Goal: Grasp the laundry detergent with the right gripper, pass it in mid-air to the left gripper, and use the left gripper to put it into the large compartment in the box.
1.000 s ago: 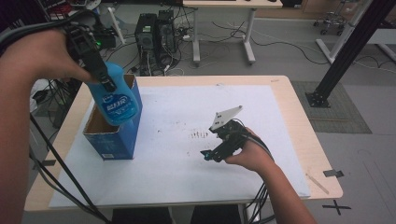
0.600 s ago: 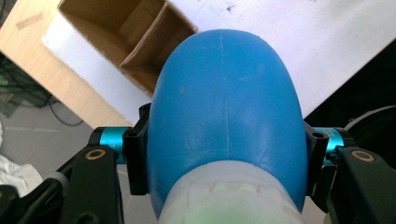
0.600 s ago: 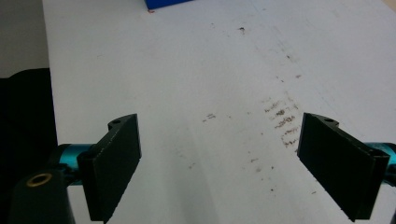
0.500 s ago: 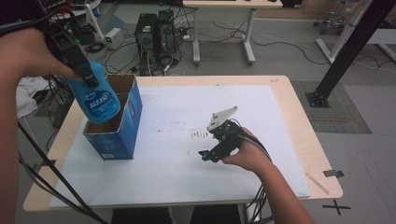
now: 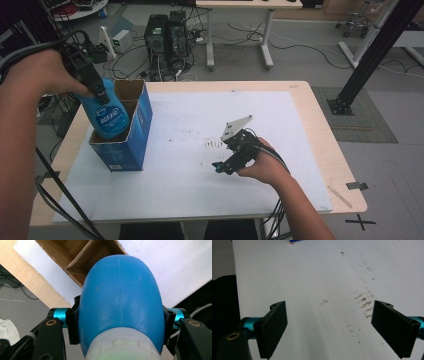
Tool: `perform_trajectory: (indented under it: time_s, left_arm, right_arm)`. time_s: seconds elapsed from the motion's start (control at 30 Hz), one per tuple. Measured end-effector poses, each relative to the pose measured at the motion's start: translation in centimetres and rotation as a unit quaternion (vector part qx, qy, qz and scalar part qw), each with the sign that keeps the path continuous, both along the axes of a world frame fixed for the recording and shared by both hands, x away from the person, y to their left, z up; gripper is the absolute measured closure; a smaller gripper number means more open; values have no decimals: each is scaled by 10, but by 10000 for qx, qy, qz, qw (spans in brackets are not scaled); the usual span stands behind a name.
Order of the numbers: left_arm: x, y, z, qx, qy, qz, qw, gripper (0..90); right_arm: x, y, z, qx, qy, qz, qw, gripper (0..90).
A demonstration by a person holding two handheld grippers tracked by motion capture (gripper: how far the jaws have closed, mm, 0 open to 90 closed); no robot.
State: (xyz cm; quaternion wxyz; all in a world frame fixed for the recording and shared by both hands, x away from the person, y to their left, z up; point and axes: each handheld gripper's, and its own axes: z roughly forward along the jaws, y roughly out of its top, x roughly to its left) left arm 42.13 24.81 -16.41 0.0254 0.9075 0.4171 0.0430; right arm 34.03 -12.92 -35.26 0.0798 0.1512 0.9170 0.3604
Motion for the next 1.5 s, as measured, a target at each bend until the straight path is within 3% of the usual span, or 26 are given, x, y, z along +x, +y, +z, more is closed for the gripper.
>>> perform_trajectory:
  time_s: [0.2,0.3,0.43,0.8,1.17,1.4,1.5]
  left_arm:
    - [7,-2,-26,94,-15,-7,10000,381]
    - [10,-4,-46,44,-17,-36,10000,381]
    - [13,-3,-68,29,129,-103,9999,381]
    - [14,-4,-107,75,109,-271,9995,381]
    - [14,0,-129,-21,197,-421,9989,381]
    - [15,1,-130,-74,207,-462,9987,377]
    - [17,0,-132,-95,315,-570,9978,374]
  right_arm:
    - [1,-2,-1,-23,37,10,10000,126]
    - [1,-3,-1,-37,45,19,10000,127]
    - [3,-5,-3,-247,131,60,9996,127]
    - [4,-13,2,-395,142,37,9991,127]
    - [4,-10,1,-447,151,35,9989,127]
    - [4,-8,0,-491,155,41,9987,127]
    - [4,-9,0,-513,212,28,9985,127]
